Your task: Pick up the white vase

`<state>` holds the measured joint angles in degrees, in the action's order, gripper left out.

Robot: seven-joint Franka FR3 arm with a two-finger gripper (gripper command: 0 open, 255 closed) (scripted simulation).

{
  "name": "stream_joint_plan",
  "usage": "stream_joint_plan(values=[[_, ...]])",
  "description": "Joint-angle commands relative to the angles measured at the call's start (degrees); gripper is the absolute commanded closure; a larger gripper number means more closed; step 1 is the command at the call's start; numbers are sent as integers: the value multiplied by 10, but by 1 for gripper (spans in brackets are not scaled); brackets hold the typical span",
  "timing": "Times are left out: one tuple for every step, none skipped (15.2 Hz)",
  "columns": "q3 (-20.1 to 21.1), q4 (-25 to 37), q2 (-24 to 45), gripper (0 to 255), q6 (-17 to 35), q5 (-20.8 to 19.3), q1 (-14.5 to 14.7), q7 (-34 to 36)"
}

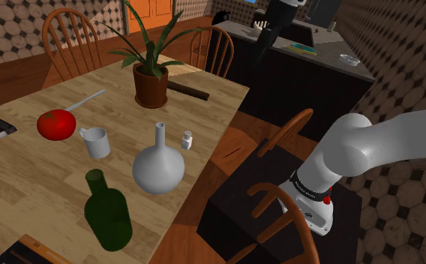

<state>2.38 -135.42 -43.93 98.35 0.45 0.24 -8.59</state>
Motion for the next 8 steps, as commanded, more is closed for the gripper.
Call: stream_joint_plan(values=[[0,0,0,0,0,0,0,0],[10,-2,10,0,10,6,4,9],[20,-4,20,0,19,11,8,19],[30,-5,31,0,29,16,12,28],[40,-5,42,0,39,21,16,37],[49,-5,54,0,49,26,20,46],[59,-4,66,0,59,31,24,56],[69,-3,80,0,68,35,28,65]])
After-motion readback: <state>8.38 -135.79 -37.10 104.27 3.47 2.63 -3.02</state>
